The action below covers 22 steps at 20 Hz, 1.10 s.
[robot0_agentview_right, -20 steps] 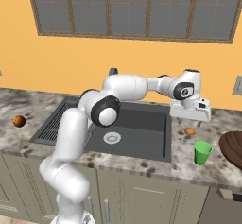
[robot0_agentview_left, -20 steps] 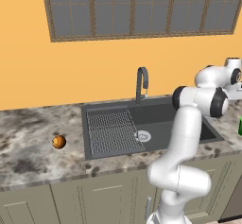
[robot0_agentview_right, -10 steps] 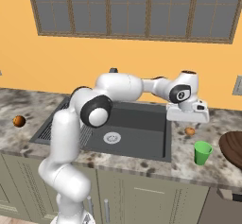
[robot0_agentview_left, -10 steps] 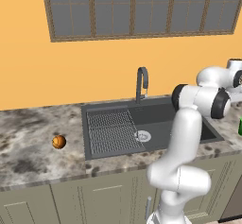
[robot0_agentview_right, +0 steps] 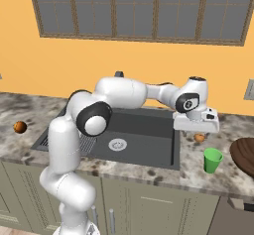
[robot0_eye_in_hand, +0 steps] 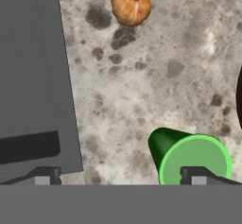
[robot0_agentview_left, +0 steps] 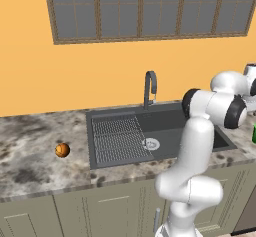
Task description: Remove the orange and tangerine from the sink. Then move the bowl and cup from the counter to the sink for washing.
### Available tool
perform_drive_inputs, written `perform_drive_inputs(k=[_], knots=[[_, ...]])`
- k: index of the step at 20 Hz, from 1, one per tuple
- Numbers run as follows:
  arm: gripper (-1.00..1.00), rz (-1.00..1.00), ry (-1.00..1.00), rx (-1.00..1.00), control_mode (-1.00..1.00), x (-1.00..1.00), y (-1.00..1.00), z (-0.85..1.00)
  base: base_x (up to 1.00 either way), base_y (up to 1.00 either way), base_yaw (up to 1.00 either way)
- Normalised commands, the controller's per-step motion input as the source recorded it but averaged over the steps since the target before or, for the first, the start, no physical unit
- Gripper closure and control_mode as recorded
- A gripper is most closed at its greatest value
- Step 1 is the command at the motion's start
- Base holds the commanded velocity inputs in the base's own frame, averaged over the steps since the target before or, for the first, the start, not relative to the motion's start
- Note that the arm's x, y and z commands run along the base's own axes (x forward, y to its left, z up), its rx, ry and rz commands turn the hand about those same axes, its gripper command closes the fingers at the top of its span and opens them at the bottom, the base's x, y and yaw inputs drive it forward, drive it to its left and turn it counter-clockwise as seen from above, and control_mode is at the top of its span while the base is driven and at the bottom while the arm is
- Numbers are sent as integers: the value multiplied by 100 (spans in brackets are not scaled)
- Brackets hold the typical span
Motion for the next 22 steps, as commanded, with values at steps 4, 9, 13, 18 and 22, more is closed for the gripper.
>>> perform_drive_inputs(k=[4,9,13,18,22], knots=[[-100,4,-5,0,-100,-20,-1,1,0,0,0],[-100,0,-2,0,-100,-24,0,1,0,0,0],[-100,2,0,0,-100,-17,0,2,0,0,0],[-100,2,0,0,-100,-13,-1,1,0,0,0],[-100,2,0,3,-100,-14,-1,0,0,0,0]])
